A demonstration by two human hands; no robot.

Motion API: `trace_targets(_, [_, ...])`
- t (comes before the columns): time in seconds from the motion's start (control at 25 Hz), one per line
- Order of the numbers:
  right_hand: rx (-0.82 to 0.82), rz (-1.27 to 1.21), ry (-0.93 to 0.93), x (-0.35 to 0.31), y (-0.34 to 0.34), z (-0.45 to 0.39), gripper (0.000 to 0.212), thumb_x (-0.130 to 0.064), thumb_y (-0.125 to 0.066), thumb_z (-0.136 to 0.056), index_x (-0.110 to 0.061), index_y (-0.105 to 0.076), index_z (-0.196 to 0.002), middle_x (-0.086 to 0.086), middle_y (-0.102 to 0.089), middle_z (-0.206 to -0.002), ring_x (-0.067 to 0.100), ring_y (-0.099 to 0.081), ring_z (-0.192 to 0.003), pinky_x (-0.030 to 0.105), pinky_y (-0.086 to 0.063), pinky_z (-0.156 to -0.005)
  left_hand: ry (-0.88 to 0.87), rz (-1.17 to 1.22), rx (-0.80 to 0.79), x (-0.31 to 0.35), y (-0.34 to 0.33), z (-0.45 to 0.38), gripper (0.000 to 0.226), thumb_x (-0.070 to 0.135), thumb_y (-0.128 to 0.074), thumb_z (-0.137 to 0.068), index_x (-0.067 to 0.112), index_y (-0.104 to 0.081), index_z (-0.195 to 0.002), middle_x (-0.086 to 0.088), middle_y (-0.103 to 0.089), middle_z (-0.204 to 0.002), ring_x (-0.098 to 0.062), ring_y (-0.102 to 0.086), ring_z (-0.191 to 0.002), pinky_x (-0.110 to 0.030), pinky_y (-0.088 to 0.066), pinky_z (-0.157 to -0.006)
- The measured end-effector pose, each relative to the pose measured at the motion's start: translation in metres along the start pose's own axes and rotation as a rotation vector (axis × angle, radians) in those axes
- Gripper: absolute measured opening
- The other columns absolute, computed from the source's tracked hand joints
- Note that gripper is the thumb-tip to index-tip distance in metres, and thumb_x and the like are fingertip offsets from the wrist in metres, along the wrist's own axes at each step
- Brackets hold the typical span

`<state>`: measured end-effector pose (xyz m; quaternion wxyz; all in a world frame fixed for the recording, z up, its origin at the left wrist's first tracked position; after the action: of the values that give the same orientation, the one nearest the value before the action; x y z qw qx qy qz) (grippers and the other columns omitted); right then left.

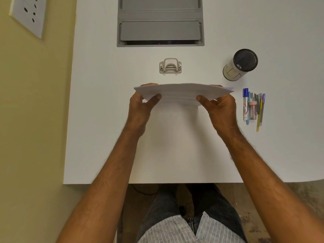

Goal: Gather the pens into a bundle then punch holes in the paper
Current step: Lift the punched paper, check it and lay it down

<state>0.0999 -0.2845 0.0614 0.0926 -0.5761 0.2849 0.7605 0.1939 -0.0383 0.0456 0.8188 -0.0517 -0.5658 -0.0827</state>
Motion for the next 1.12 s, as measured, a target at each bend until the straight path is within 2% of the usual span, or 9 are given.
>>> trace_targets(0.12, [-0.021, 0.001, -0.01, 0.003, -0.005, -0.004, 0.046, -0.023, -0.078, -0.092, -0.015, -0.062, -0.135, -0.002, -0.071, -0.119, 0.017, -0.068, -0.111, 0.023, -0.057, -0.094, 0.044, -0.011, 0.024, -0.003, -0.004, -0.002, 0.024, 0.012, -0.071, -0.096, 0.022, -0.068, -0.117, 0.002, -0.073, -0.113, -0.01, -0.066, -0.105, -0.024, -0.052, -0.093])
trace_targets(0.28, [-0.004, 0.015, 0.027, -0.002, 0.0, -0.006, 0.048, -0.028, -0.076, -0.093, -0.018, -0.061, -0.138, -0.014, -0.07, -0.114, 0.014, -0.069, -0.106, 0.013, -0.055, -0.087, -0.008, -0.002, 0.025, 0.011, -0.005, 0.0, 0.027, 0.014, -0.068, -0.096, 0.038, -0.069, -0.109, 0.004, -0.075, -0.116, -0.022, -0.066, -0.116, -0.033, -0.054, -0.1])
trace_targets(0.44, [0.006, -0.003, 0.012, -0.002, 0.004, -0.006, 0.05, -0.029, -0.078, -0.091, -0.017, -0.062, -0.137, -0.016, -0.07, -0.114, 0.009, -0.068, -0.105, 0.013, -0.056, -0.087, -0.04, 0.0, 0.004, 0.014, -0.006, 0.004, 0.028, 0.019, -0.071, -0.094, 0.042, -0.068, -0.109, 0.016, -0.076, -0.109, -0.006, -0.068, -0.105, -0.02, -0.056, -0.087])
trace_targets(0.56, [-0.021, -0.002, 0.004, 0.002, -0.003, -0.008, 0.046, -0.024, -0.076, -0.093, -0.018, -0.061, -0.136, -0.013, -0.071, -0.118, 0.011, -0.068, -0.105, 0.016, -0.055, -0.088, -0.007, 0.008, 0.008, 0.004, -0.006, 0.002, 0.028, 0.012, -0.069, -0.097, 0.03, -0.064, -0.118, 0.006, -0.073, -0.118, -0.017, -0.065, -0.115, -0.021, -0.051, -0.088])
trace_targets(0.64, [-0.023, 0.004, 0.011, 0.001, -0.006, -0.008, 0.043, -0.024, -0.076, -0.094, -0.022, -0.063, -0.135, -0.021, -0.069, -0.114, 0.007, -0.068, -0.1, 0.011, -0.054, -0.08, 0.013, 0.011, 0.014, 0.001, -0.006, 0.001, 0.027, 0.011, -0.068, -0.098, 0.027, -0.064, -0.12, 0.003, -0.072, -0.12, -0.021, -0.064, -0.117, -0.022, -0.05, -0.088])
trace_targets(0.8, [0.004, -0.006, 0.006, -0.008, 0.0, -0.004, 0.036, -0.027, -0.077, -0.092, -0.034, -0.063, -0.125, -0.038, -0.068, -0.1, -0.006, -0.069, -0.097, 0.005, -0.052, -0.075, -0.015, 0.026, 0.037, 0.008, -0.004, 0.001, 0.026, 0.013, -0.068, -0.097, 0.033, -0.067, -0.114, 0.008, -0.075, -0.114, -0.015, -0.068, -0.109, -0.018, -0.054, -0.085])
trace_targets(0.92, [0.021, -0.016, 0.021, -0.009, 0.005, -0.003, 0.038, -0.029, -0.078, -0.091, -0.032, -0.064, -0.126, -0.035, -0.071, -0.103, -0.004, -0.07, -0.1, 0.006, -0.053, -0.079, -0.047, 0.037, 0.038, 0.009, -0.002, 0.001, 0.028, 0.017, -0.071, -0.093, 0.035, -0.067, -0.115, 0.008, -0.075, -0.116, -0.017, -0.067, -0.113, -0.019, -0.056, -0.086])
trace_targets(1.04, [-0.005, -0.035, 0.005, -0.001, 0.0, -0.005, 0.043, -0.025, -0.08, -0.09, -0.024, -0.064, -0.13, -0.022, -0.071, -0.11, 0.008, -0.07, -0.106, 0.017, -0.056, -0.088, 0.0, 0.018, 0.031, -0.003, -0.003, 0.0, 0.033, 0.01, -0.07, -0.095, 0.024, -0.063, -0.124, -0.001, -0.072, -0.125, -0.021, -0.064, -0.12, -0.027, -0.054, -0.095])
trace_targets(1.12, [-0.024, -0.025, 0.009, 0.003, -0.004, -0.007, 0.044, -0.024, -0.079, -0.091, -0.023, -0.063, -0.131, -0.022, -0.069, -0.11, 0.009, -0.069, -0.106, 0.018, -0.056, -0.089, 0.022, -0.001, 0.027, -0.008, -0.004, -0.001, 0.031, 0.008, -0.068, -0.097, 0.024, -0.063, -0.124, 0.002, -0.072, -0.123, -0.015, -0.065, -0.118, -0.027, -0.054, -0.096])
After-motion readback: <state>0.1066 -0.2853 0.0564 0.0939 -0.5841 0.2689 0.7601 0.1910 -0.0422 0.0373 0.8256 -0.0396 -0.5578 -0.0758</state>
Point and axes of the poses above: each hand's wrist, its own z-axis away from the middle knuckle, its own y-axis out of the back of the hand, x = y × z, the point moved 7 cm from there along -z, towards the middle knuckle
